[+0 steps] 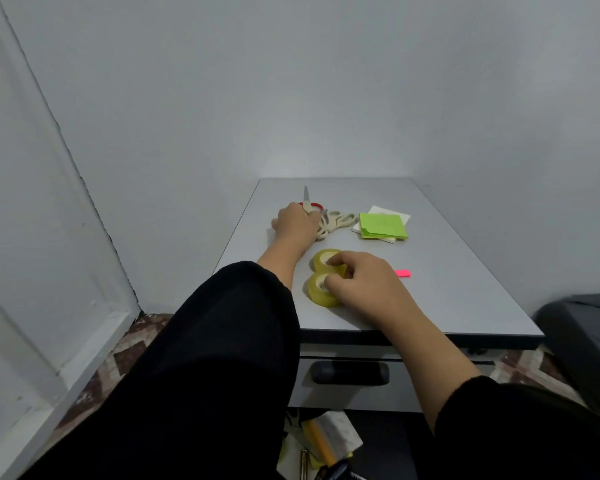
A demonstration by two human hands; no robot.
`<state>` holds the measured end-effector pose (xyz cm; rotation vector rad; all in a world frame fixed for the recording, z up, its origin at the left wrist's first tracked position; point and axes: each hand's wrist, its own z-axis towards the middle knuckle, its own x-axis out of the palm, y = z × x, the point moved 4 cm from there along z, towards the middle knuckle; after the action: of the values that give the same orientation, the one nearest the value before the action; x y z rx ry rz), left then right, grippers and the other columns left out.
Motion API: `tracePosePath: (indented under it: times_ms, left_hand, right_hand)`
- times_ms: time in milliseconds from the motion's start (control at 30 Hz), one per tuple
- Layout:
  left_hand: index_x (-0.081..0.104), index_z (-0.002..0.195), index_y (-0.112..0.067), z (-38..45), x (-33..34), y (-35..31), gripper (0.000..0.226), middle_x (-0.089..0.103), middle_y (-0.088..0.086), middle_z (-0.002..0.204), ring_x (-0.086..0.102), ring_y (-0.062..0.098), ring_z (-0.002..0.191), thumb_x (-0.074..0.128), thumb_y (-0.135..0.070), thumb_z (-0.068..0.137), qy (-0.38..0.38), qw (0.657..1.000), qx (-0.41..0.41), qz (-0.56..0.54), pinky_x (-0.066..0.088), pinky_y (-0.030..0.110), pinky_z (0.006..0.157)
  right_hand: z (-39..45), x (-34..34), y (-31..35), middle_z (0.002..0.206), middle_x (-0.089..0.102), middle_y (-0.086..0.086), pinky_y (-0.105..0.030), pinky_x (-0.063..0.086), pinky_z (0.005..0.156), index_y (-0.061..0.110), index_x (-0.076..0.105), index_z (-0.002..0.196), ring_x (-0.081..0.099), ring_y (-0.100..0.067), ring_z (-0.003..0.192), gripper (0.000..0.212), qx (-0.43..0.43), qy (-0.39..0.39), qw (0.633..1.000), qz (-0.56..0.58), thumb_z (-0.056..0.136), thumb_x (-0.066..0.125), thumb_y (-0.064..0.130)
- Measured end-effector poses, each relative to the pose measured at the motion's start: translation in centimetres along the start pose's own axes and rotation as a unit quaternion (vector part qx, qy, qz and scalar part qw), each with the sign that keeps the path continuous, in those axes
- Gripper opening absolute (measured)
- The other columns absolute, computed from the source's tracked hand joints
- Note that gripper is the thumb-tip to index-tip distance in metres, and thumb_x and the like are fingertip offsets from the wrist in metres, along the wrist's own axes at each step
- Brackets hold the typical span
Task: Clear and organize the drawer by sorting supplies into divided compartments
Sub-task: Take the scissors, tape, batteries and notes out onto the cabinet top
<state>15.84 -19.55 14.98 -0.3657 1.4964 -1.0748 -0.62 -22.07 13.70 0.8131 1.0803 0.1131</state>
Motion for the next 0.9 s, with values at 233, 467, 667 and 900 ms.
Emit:
tracePosePath:
  times_ms: [233, 467, 667, 900]
  left_hand:
    - [0.059, 0.086, -0.010, 0.2, -3.1, 2.2, 0.026, 0.060, 0.009, 0.088, 0.049, 0.031, 0.099, 0.048, -0.033, 0.085, -0.016, 1.000, -0.011, -0.006, 0.043, 0.037, 0.077]
    - [0.066, 0.113, -0.023, 0.1, -3.3, 3.5, 0.033, 0.055, 0.010, 0.115, 0.039, 0.029, 0.115, 0.042, -0.038, 0.095, 0.023, 0.992, 0.016, 0.125, 0.040, 0.038, 0.094]
    - [0.064, 0.116, -0.028, -0.2, -3.5, 3.6, 0.036, 0.053, 0.010, 0.113, 0.037, 0.030, 0.122, 0.036, -0.042, 0.099, 0.025, 0.997, 0.026, 0.062, 0.036, 0.042, 0.102]
    - [0.051, 0.133, -0.021, -2.8, -5.1, 5.1, 0.040, 0.053, -0.007, 0.117, 0.042, 0.019, 0.126, 0.048, -0.039, 0.097, 0.004, 0.986, 0.023, -0.164, 0.036, 0.037, 0.106]
  right_hand:
    - [-0.1, 0.0, 0.0, 0.095, 0.055, 0.003, -0.027, 0.040, 0.073, 0.025, 0.062, 0.121, 0.053, -0.016, 0.088, 0.039, 0.006, 0.005, 1.000, -0.002, 0.082, 0.059, 0.031]
    - [-0.2, 0.0, 0.0, 0.092, 0.054, 0.004, -0.026, 0.039, 0.073, 0.025, 0.062, 0.121, 0.053, -0.016, 0.088, 0.039, 0.007, 0.005, 1.000, -0.004, 0.082, 0.059, 0.030]
    - [-0.1, 0.0, 0.0, 0.092, 0.052, 0.005, -0.027, 0.040, 0.075, 0.025, 0.062, 0.121, 0.052, -0.016, 0.088, 0.039, 0.004, 0.002, 1.000, -0.010, 0.082, 0.060, 0.030]
    - [-0.4, -0.2, 0.2, 0.089, 0.057, 0.008, -0.029, 0.046, 0.076, 0.034, 0.064, 0.119, 0.055, -0.014, 0.088, 0.037, 0.003, 0.016, 1.000, -0.005, 0.082, 0.061, 0.033]
